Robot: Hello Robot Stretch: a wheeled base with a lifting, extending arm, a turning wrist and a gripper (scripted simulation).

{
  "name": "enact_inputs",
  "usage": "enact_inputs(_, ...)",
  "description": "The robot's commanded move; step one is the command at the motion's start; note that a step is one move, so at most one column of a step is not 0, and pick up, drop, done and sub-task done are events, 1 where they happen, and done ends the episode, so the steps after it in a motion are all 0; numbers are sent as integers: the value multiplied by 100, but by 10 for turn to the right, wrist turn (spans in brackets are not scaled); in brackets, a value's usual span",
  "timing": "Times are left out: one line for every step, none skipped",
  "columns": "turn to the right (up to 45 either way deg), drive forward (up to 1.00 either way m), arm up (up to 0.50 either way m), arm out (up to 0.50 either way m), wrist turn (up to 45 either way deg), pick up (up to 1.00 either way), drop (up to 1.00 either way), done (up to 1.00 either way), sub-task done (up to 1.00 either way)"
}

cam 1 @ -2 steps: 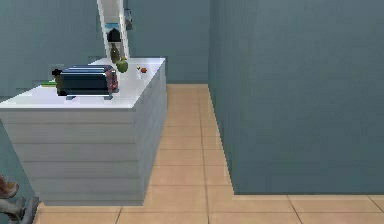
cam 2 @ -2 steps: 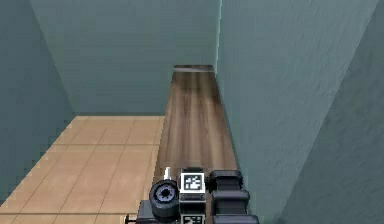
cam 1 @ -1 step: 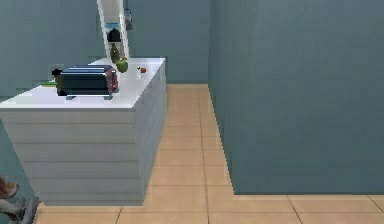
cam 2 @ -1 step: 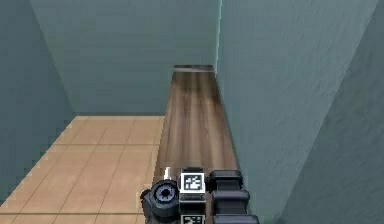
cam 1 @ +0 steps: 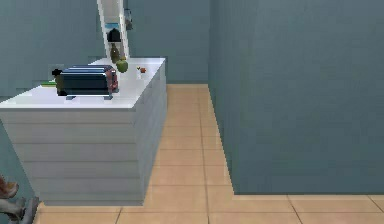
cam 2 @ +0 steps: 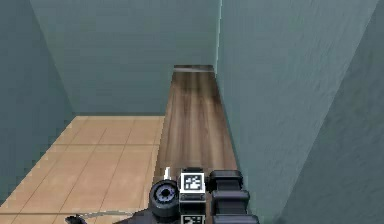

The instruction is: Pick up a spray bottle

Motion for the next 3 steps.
enact_inputs(0,0,0,0,450,0,0,0,0)
enact_inputs(0,0,0,0,360,0,0,0,0)
enact_inputs(0,0,-30,0,0,0,0,0,0)
